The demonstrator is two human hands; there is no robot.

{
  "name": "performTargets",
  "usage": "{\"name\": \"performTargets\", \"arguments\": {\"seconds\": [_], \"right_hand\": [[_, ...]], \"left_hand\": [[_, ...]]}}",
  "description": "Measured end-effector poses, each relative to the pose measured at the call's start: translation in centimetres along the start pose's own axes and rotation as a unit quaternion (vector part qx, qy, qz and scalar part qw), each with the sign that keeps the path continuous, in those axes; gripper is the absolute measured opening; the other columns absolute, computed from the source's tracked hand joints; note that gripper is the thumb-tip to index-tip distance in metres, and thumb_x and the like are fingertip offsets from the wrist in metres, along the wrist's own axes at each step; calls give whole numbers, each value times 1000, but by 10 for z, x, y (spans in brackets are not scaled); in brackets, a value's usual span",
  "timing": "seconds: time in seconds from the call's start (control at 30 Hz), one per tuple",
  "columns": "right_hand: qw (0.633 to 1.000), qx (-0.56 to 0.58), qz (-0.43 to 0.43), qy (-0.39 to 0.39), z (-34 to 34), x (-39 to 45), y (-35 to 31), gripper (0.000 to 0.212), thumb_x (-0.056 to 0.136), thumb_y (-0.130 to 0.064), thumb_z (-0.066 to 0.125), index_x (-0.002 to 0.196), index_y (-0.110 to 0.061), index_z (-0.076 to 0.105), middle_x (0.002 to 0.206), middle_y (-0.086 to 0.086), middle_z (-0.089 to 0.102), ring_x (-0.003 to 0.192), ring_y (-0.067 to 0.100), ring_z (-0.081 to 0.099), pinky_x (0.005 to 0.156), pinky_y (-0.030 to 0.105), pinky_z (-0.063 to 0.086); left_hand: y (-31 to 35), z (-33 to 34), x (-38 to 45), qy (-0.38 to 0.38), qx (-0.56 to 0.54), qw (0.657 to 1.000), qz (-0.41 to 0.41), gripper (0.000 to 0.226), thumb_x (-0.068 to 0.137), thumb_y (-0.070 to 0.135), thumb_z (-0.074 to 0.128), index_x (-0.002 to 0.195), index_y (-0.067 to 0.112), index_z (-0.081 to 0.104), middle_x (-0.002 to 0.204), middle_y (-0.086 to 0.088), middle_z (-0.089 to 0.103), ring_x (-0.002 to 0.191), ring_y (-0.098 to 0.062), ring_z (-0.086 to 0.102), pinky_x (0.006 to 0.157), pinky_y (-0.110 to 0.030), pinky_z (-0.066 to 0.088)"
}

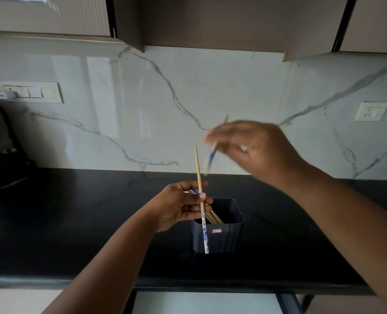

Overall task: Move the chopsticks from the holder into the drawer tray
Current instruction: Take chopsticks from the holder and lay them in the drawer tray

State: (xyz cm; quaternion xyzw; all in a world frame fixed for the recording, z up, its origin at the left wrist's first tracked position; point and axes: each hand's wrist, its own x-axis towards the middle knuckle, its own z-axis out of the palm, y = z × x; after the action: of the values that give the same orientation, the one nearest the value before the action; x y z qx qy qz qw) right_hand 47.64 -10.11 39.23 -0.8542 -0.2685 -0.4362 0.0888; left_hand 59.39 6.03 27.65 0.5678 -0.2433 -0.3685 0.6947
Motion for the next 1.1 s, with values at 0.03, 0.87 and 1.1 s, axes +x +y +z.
{"name": "performTargets", "arguments": {"seconds": [0.03, 0.87, 1.1], "right_hand": [[992, -79, -95, -34, 3, -6, -3, 24, 88, -16, 58, 105, -15, 74, 104, 7, 75, 98, 21, 70, 89, 37, 54], [958, -156, -201, -133, 59, -121, 9, 14, 90, -13, 67, 98, -19, 77, 88, 0, 73, 86, 22, 69, 73, 31, 56], [957, -146, -199, -152, 61, -130, 6, 14, 90, -13, 67, 100, -18, 77, 93, 1, 74, 89, 19, 69, 80, 29, 55]], "left_hand": [[1, 0, -1, -9, -18, 1000, 2, 30, 80, 5, 69, 109, 14, 70, 106, -19, 72, 87, -26, 72, 69, -31, 58], [-30, 17, 5, -63, 39, 992, -104, 27, 87, -3, 59, 112, 4, 69, 90, -13, 73, 79, -21, 73, 67, -29, 59], [-46, 20, 6, -72, -45, 992, -94, 30, 87, -3, 58, 110, 11, 72, 90, -12, 73, 73, -19, 72, 62, -27, 59]]}}
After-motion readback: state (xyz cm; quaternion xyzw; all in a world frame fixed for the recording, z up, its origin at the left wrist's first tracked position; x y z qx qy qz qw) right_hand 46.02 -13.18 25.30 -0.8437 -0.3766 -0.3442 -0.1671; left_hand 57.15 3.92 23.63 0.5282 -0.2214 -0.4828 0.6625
